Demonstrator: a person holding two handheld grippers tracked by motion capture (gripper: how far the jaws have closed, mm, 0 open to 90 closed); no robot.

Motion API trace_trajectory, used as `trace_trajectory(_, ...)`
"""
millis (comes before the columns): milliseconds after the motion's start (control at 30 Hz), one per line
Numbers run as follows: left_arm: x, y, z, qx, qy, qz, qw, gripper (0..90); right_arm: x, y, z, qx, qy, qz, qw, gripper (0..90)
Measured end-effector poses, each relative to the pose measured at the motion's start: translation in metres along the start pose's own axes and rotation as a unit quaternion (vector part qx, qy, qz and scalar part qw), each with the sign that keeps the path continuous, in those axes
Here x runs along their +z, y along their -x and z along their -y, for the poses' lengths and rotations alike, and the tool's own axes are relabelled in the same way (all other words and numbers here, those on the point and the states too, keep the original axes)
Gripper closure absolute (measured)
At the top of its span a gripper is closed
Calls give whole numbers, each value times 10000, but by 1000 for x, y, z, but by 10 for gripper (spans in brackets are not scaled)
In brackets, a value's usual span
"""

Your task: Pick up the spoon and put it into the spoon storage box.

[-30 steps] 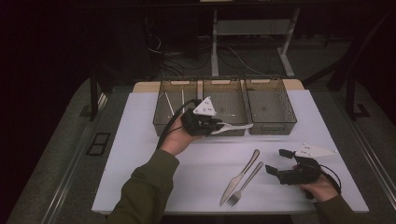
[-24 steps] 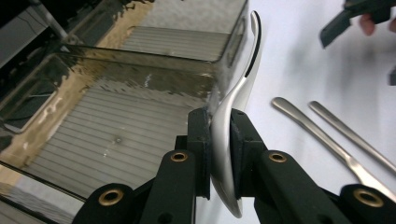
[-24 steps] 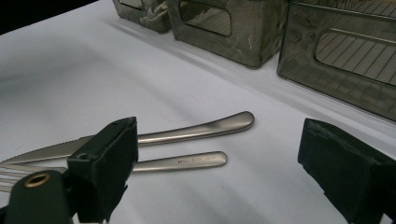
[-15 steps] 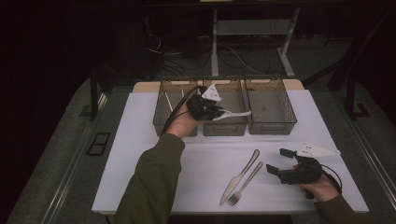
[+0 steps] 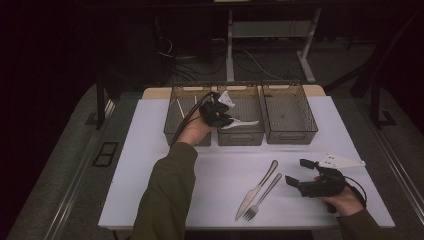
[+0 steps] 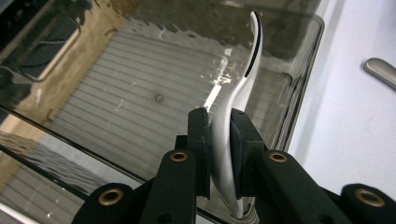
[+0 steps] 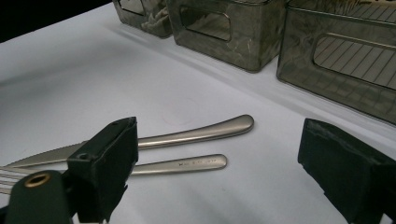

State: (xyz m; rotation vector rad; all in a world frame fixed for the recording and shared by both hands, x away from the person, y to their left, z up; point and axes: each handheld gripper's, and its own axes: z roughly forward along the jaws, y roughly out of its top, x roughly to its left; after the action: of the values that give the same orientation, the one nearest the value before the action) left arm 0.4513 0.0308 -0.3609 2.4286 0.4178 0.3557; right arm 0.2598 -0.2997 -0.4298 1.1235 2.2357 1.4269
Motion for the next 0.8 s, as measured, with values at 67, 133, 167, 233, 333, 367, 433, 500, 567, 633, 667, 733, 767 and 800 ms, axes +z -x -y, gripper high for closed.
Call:
trace_trajectory(67, 2, 0, 0, 35, -45, -1, 10000, 793, 0, 0, 0, -2, 0, -2, 10000, 122)
trace_trajectory(133, 4, 0, -1, 95, -30, 17, 9999, 790, 0, 0, 0, -5, 0, -4, 10000, 122)
trace_trajectory(167, 4, 0, -2, 104, -39, 28, 9999, 786, 0, 0, 0, 10, 12, 0, 10000, 122)
trace_trajectory(233, 6, 2, -2, 103, -48, 44, 9999, 772, 0, 0, 0, 11, 19, 2, 10000, 122)
trace_trajectory(333, 8, 2, -2, 87, -35, 80, 9999, 740, 0, 0, 0, 10, 18, 2, 10000, 122)
trace_trajectory(367, 8, 2, -2, 79, -14, 87, 9999, 736, 0, 0, 0, 7, 6, 1, 10000, 122)
trace_trajectory(433, 6, 2, -3, 49, 61, 97, 9999, 738, -1, 0, 0, 6, 7, 4, 10000, 122)
trace_trajectory(500, 5, 2, -4, -14, 129, 126, 9998, 726, 0, 0, 0, 13, 18, -1, 10000, 122)
trace_trajectory(567, 2, 4, -4, -197, 244, 199, 9993, 703, 0, 0, 0, -1, 10, -2, 10000, 122)
trace_trajectory(633, -1, 4, -5, -276, 347, 232, 9987, 670, 0, 0, 0, 9, 14, -1, 10000, 122)
trace_trajectory(667, -3, 4, -5, -283, 393, 242, 9985, 656, 0, 0, 0, 14, 17, 3, 10000, 122)
trace_trajectory(733, -7, 5, -6, -353, 495, 284, 9977, 606, 0, 0, 0, 12, 17, 4, 10000, 122)
trace_trajectory(767, -8, 7, -6, -465, 601, 318, 9966, 582, 0, 0, 0, 10, 16, 0, 10000, 122)
trace_trajectory(800, -11, 7, -6, -477, 635, 335, 9963, 556, 0, 0, 0, 12, 13, 1, 10000, 122)
